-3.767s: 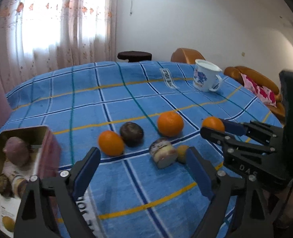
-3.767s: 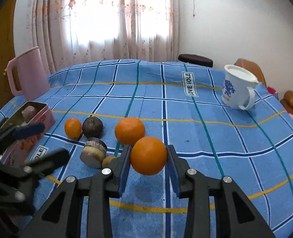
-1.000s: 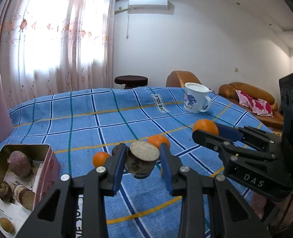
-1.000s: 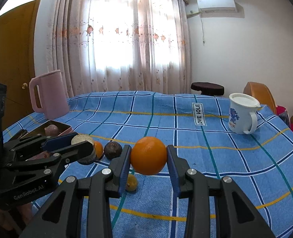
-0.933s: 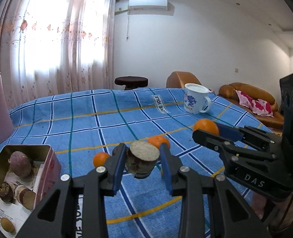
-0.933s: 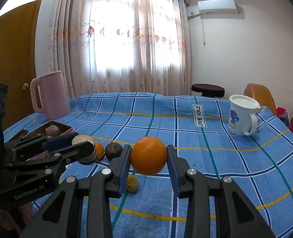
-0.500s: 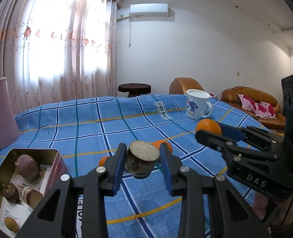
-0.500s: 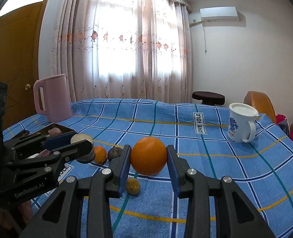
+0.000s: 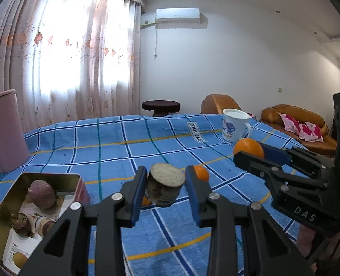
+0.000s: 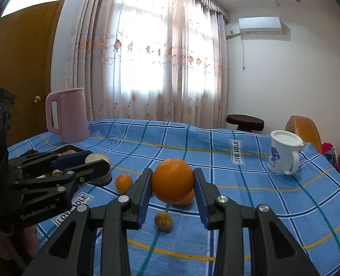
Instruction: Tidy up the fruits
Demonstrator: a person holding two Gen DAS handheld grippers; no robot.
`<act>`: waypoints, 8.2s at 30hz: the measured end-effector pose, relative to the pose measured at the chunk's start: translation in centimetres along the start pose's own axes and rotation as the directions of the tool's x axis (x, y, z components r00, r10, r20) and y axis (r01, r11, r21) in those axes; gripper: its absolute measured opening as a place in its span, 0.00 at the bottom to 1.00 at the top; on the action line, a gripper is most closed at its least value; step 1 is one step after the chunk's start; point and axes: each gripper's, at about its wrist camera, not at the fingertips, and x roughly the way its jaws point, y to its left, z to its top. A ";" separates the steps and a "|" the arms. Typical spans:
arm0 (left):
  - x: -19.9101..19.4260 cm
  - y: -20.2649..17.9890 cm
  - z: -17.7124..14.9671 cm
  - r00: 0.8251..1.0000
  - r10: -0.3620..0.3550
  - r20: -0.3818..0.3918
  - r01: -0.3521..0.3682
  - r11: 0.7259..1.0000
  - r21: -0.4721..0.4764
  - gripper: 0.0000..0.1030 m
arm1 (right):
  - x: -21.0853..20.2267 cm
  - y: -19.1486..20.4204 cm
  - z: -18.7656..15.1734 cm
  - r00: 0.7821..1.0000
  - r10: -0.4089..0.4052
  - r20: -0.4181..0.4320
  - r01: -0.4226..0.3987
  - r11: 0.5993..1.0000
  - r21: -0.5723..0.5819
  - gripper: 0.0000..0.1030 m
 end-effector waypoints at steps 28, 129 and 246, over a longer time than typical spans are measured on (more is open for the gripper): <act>-5.3 11.2 -0.2 0.986 0.165 0.006 -0.162 0.972 -0.169 0.35 | 5.1 12.0 3.6 0.960 0.269 -0.071 -0.276 0.955 -0.105 0.36; 11.0 4.2 -0.3 0.909 0.004 -0.416 -0.049 0.994 -0.096 0.51 | 9.1 -1.3 0.2 0.961 -0.071 -0.266 0.095 0.992 0.078 0.28; -6.4 19.4 -4.2 0.953 0.260 -0.158 -0.295 0.917 -0.269 0.39 | 9.1 21.5 -0.1 0.861 0.393 -0.323 -0.461 0.871 -0.169 0.28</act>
